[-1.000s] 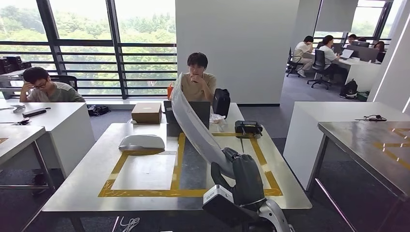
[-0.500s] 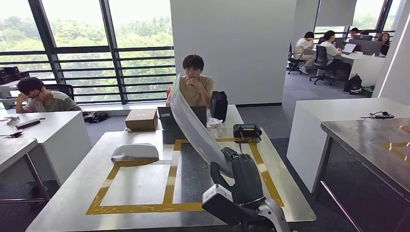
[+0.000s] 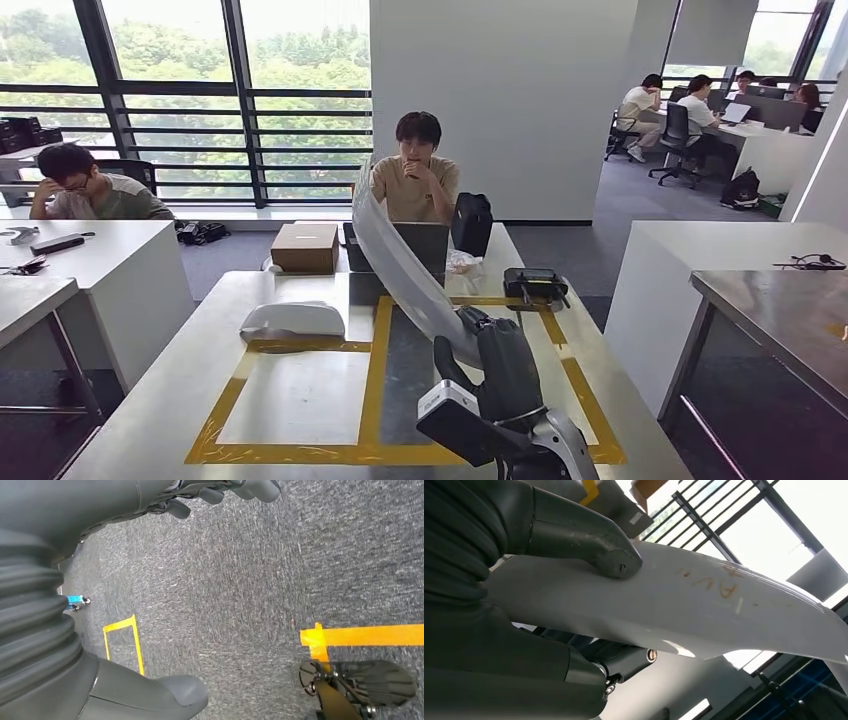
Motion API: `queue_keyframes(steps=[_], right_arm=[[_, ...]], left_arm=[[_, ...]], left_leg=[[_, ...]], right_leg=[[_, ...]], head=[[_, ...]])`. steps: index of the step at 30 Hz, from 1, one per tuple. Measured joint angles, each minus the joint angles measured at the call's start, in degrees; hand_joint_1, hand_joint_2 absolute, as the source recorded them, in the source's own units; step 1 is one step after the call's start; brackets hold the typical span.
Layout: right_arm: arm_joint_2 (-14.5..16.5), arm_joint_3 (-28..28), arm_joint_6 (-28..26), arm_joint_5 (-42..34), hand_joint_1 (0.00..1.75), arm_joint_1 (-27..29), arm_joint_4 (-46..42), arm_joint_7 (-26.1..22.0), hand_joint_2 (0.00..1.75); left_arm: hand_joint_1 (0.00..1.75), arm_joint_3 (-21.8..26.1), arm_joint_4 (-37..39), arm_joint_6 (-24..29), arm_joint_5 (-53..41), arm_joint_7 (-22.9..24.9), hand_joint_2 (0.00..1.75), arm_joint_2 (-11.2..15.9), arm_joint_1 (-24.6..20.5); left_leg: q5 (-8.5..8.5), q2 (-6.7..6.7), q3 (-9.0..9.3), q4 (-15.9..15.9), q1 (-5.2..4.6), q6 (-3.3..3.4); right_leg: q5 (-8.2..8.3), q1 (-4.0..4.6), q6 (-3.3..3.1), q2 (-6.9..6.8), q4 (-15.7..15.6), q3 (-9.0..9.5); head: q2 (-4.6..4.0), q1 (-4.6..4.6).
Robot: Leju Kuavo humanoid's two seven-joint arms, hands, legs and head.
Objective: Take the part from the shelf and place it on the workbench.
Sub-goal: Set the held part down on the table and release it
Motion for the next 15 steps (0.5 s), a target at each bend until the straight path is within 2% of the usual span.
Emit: queue_keyframes(steps=[1,2,3,5,6,7,9,11,13,15], right_arm=[[-0.01,0.03,0.01,0.0,1.75,0.13,0.24,-0.01,1.75],[-0.01,0.08,0.03,0.0,1.75,0.2,0.48,-0.01,1.75],[-0.01,0.15,0.06,-0.02,1.75,0.18,0.71,-0.03,1.75],[-0.01,0.29,0.25,-0.14,1.75,-0.12,1.49,-0.02,1.75],[0.05,0.39,0.51,-0.27,1.75,-0.36,2.08,0.14,1.75],[0.13,0.46,0.81,-0.48,1.75,-0.68,2.8,0.33,1.75],[0.46,0.56,1.51,-0.98,1.75,-1.81,4.71,0.86,1.75],[1.0,0.57,2.23,-1.12,1.75,-4.02,7.94,1.99,1.75],[1.75,0.58,3.05,-0.44,1.75,-7.17,13.06,3.74,1.75],[2.56,0.58,3.46,0.56,1.75,-10.5,19.08,4.93,1.75]], left_arm=[[0.0,0.0,0.01,-0.03,-0.01,0.03,1.75,0.01,0.06],[0.0,0.0,0.02,-0.05,-0.02,0.05,1.75,0.01,0.11],[0.0,0.0,0.03,-0.08,-0.04,0.06,1.75,0.0,0.13],[0.0,0.0,0.08,-0.18,-0.11,0.08,1.75,-0.03,0.12],[0.0,0.0,0.08,-0.24,-0.2,0.13,1.75,-0.04,0.05],[0.0,0.0,0.08,-0.36,-0.37,0.19,1.75,-0.04,-0.03],[0.0,0.0,0.03,-0.62,-0.81,0.33,1.75,-0.03,-0.25],[0.0,-0.01,0.01,-0.95,-1.32,0.48,1.75,-0.07,-0.55],[0.0,-0.04,0.02,-1.34,-1.88,0.73,1.75,-0.15,-1.03],[0.0,-0.09,0.03,-1.67,-2.34,0.99,1.75,-0.18,-1.39]], left_leg=[[-0.55,-0.07,0.63,0.0,-0.01,-0.03],[-1.15,-0.14,1.41,0.01,-0.02,-0.11],[-1.78,-0.2,2.24,0.0,-0.04,-0.23],[-3.04,-0.29,3.54,0.03,-0.12,-0.66],[-3.61,-0.32,3.96,0.02,-0.18,-0.97],[-3.93,-0.34,4.33,0.12,-0.23,-1.32],[-4.0,-0.31,4.66,0.67,-0.32,-2.08],[-3.67,-0.2,3.07,3.9,-0.33,-2.75],[-5.0,-0.09,-1.0,10.23,-0.21,-3.31],[-7.77,-0.05,-5.53,15.84,-0.12,-3.6]], right_leg=[[-0.55,0.0,0.02,0.0,0.36,-1.23],[0.35,0.01,-0.07,0.0,-1.38,-1.45],[2.63,0.05,-0.29,-0.01,-4.71,-0.84],[8.97,0.35,-1.0,-0.07,-12.61,1.06],[11.03,0.54,-1.32,-0.08,-15.05,1.77],[12.13,0.66,-1.61,-0.06,-16.35,2.14],[11.96,0.63,-2.18,0.09,-16.72,2.81],[11.53,0.39,-2.97,0.16,-16.98,3.88],[10.78,0.29,-3.5,0.16,-17.1,4.9],[9.91,0.33,-3.63,0.23,-17.07,5.71]], head=[[0.0,0.01],[0.0,0.02],[0.0,0.02],[0.0,0.02],[0.0,0.01],[0.0,0.04],[0.0,0.06],[0.0,0.02],[0.0,-0.05],[0.0,-0.09]])
